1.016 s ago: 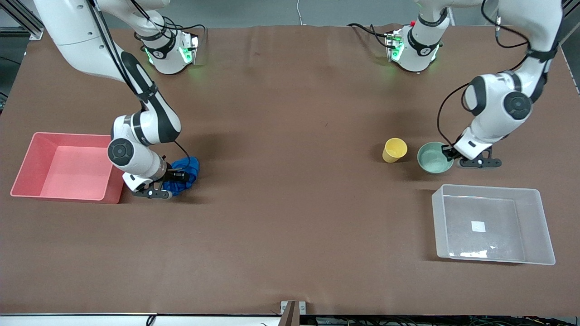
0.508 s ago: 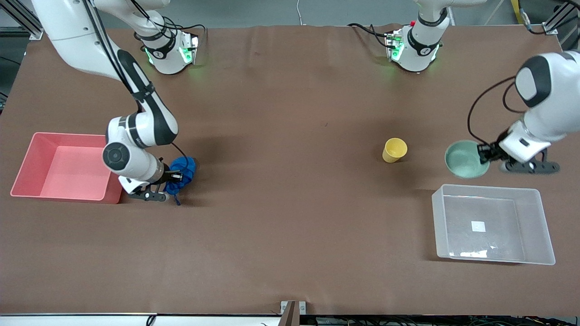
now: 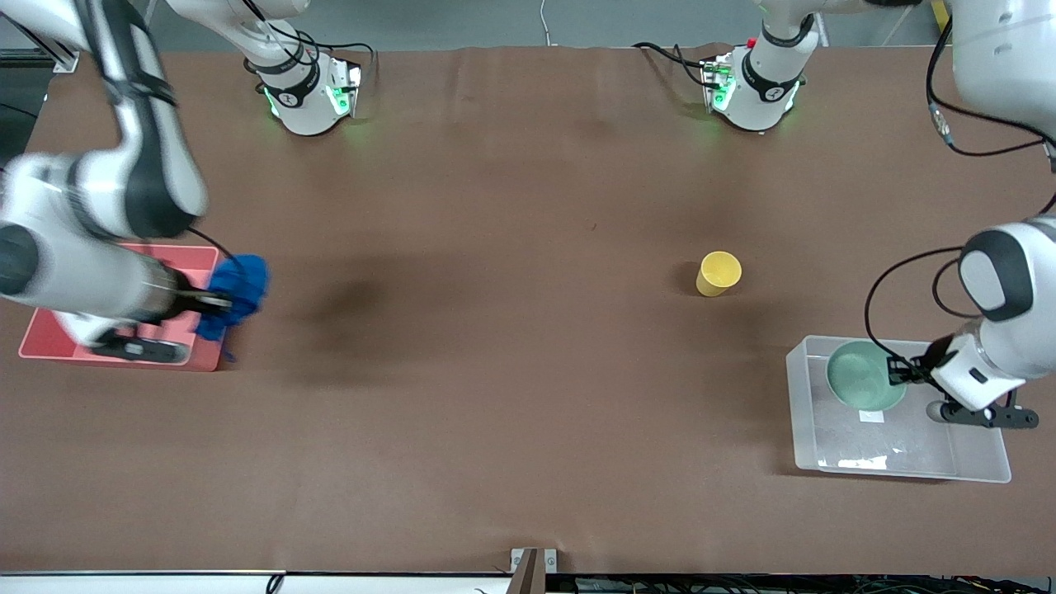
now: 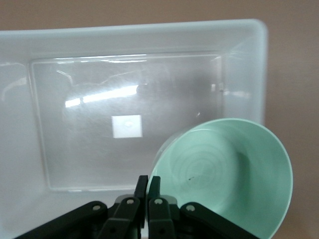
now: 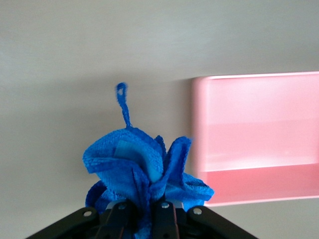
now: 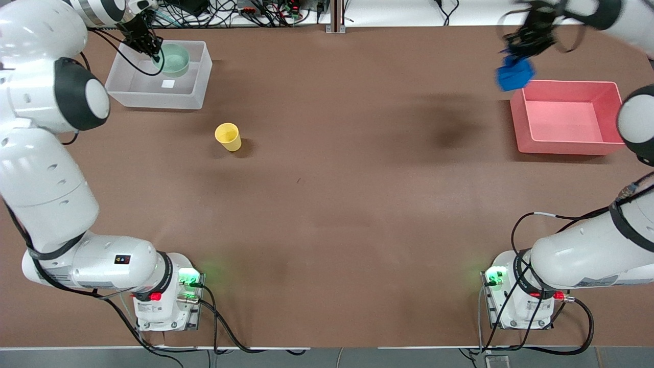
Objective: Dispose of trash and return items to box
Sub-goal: 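Carry the cloth into the pink bin while the left gripper carries the bowl, then release the cloth and bowl, raising both grippers away from the bins, then reach the left gripper to the yellow cup and grasp its rim, then carry the yellow cup with the left gripper into the clear box, then lower the cup into the green bowl and open the left gripper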
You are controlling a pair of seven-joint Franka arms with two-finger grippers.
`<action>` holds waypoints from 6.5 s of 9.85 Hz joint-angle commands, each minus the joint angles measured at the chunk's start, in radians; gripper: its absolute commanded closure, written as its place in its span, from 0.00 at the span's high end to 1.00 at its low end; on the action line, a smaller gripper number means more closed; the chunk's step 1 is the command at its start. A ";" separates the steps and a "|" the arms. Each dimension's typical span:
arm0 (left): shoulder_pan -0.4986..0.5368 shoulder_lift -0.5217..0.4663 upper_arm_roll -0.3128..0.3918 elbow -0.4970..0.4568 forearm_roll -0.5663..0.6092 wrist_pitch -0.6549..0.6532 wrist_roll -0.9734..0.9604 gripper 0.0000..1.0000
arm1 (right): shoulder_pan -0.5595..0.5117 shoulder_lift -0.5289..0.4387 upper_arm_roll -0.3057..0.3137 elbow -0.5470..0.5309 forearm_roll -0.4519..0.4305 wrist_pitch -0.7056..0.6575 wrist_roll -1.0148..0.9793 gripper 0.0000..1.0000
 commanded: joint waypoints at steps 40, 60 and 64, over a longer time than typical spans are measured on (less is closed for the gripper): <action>-0.003 -0.514 -0.412 -0.967 0.112 0.438 -0.309 0.00 | -0.081 -0.199 -0.017 0.291 0.040 -0.315 -0.011 1.00; 0.028 0.093 -0.050 -0.086 0.037 0.171 -0.061 0.23 | -0.075 -0.197 -0.016 0.300 0.047 -0.315 -0.022 1.00; 0.016 -0.033 -0.058 -0.078 0.043 0.161 -0.060 1.00 | -0.075 -0.197 -0.016 0.299 0.047 -0.315 -0.022 1.00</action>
